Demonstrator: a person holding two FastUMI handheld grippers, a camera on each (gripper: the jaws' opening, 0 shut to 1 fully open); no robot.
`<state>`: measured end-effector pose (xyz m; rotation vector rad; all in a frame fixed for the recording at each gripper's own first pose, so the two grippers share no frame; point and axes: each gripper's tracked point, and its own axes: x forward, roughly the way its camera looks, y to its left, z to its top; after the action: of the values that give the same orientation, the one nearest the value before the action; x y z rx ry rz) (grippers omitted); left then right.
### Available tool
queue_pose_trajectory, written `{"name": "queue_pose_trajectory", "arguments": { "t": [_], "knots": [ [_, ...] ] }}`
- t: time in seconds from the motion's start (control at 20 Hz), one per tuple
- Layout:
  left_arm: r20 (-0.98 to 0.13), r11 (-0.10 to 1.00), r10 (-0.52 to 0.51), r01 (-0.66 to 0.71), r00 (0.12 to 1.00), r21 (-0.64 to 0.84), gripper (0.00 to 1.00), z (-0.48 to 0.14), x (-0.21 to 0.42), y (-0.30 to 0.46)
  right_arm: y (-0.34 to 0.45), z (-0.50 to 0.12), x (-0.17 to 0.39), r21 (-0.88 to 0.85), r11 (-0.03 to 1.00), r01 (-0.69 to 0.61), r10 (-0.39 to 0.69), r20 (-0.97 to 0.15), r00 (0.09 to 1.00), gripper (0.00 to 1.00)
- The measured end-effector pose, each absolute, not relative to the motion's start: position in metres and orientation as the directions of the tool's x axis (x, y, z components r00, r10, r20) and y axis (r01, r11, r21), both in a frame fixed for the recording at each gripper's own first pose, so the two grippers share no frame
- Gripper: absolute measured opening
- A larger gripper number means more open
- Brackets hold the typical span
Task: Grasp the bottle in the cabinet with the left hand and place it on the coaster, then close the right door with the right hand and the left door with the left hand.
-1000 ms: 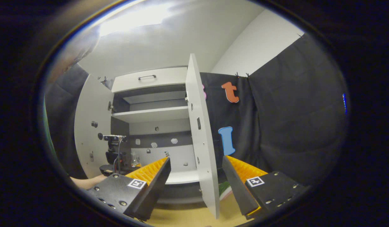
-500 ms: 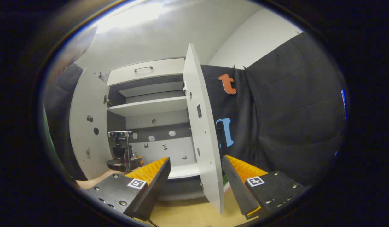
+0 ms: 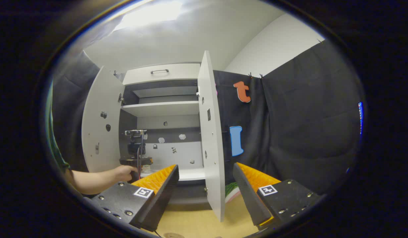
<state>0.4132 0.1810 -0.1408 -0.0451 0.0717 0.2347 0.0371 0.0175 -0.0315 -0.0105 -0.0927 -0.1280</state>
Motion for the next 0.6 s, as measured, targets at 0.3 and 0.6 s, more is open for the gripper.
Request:
{"name": "queue_pose_trajectory", "arguments": {
  "t": [0.3, 0.6],
  "knots": [
    [-0.051, 0.986, 0.158, -0.155, 0.986, 0.056, 0.81, -0.115, 0.318, 0.131, -0.011, -0.042, -0.029, -0.012, 0.995, 0.097, -0.096, 0.054, 0.994, 1.00],
    [-0.077, 0.996, 0.033, -0.039, 0.997, -0.080, 0.81, -0.129, 0.189, 0.075, -0.031, -0.059, -0.096, 0.048, 0.997, 0.067, -0.068, 0.020, 0.997, 1.00]
  ]
}}
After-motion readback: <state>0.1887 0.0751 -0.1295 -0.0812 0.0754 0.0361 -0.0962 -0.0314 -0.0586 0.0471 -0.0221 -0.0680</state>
